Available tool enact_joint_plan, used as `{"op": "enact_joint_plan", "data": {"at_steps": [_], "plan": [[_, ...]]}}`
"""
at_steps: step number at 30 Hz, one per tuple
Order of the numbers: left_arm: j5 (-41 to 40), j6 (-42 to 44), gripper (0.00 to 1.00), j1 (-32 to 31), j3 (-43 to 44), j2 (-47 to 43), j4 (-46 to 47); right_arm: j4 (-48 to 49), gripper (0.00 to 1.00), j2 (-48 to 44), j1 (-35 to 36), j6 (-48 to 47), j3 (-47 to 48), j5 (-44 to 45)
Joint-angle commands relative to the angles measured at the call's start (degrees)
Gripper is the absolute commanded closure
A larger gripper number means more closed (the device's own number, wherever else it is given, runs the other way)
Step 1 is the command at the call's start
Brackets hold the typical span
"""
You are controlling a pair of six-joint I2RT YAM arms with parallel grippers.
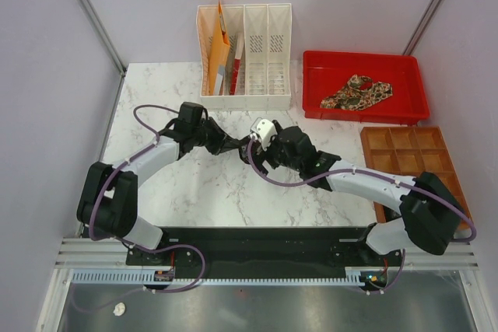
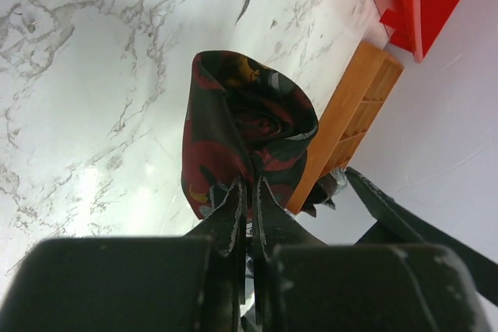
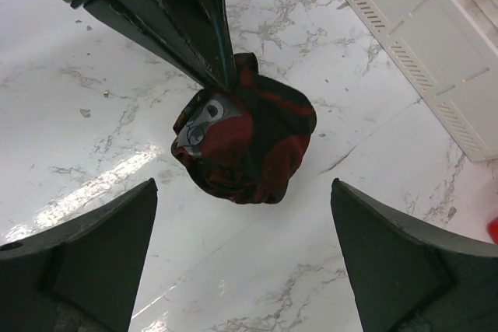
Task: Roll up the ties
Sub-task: Place the tie in the storage box.
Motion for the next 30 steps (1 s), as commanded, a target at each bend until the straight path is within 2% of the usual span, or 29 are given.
{"op": "enact_joint_plan", "data": {"at_steps": [1,4,10,16,21,30], "plan": [[-4.96,-4.44,0.98,-0.77,2.76,-2.48,-3.99,17.68,0.02,-3.55,1.27,-1.34,-6.04,4.83],[-5.67,-4.97,0.98,-1.21,3.11,-2.65,-4.52,26.39,0.02,-3.47,2.15,-3.45,-10.35,5.45],[-6.19,-4.97,0.98,-1.74,4.43,-2.21,-5.58,33.27,0.02,-0.83,3.55,-3.72,-11.59,3.17],[-7.25,-5.23,0.98,-1.74,4.78,-2.65,-6.46,31.27,0.06,2.15,5.31,-1.96,-8.87,-1.76],[-8.21,-5.06,0.98,-1.74,4.35,-3.53,-6.89,35.20,0.08,6.10,5.31,-4.15,-10.35,-0.18],[-8.39,-6.55,0.98,-1.74,3.20,-4.32,-7.69,45.75,0.12,10.68,8.99,-15.30,-11.94,6.32]]}}
